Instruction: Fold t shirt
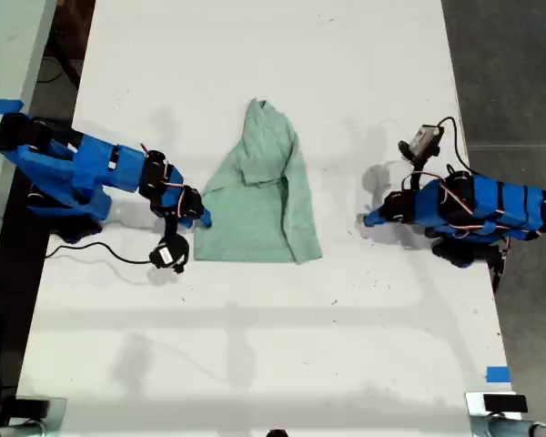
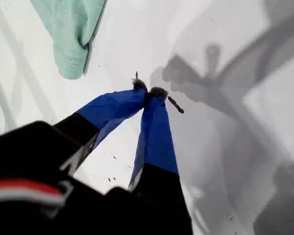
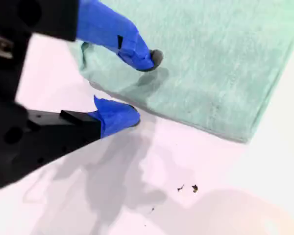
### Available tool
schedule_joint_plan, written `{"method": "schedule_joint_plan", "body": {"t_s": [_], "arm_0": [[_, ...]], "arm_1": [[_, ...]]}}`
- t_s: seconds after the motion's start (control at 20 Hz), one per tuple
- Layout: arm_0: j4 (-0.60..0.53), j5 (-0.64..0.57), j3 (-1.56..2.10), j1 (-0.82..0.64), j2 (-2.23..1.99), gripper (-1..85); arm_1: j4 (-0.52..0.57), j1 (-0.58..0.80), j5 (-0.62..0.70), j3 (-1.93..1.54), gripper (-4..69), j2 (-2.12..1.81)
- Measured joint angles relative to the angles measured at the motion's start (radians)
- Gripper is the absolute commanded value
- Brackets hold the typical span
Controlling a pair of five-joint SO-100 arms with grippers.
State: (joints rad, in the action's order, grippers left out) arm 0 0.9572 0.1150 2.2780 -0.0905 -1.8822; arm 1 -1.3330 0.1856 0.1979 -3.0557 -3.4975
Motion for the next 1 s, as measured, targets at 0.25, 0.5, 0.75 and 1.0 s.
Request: {"method": "schedule_joint_plan", "body": {"t_s": [0.25, 0.5, 0.75, 1.0], "arm_0": [[0.143, -0.032, -0.311, -0.017, 0.328, -0.2], [0.558, 0.015, -0.764, -0.017, 0.413, -0.3], [0.488, -0.158, -1.123, 0.003, 0.454, -0.3], [0.123, -0.342, -1.166, 0.034, 0.632, 11.4]], "arm_1": [[0.000, 0.000, 0.000, 0.000, 2.4, 0.000], [0.000, -0.003, 0.000, 0.000, 2.4, 0.000], [0.000, -0.003, 0.000, 0.000, 2.4, 0.000], [0.000, -0.003, 0.000, 0.000, 2.4, 0.000]]}}
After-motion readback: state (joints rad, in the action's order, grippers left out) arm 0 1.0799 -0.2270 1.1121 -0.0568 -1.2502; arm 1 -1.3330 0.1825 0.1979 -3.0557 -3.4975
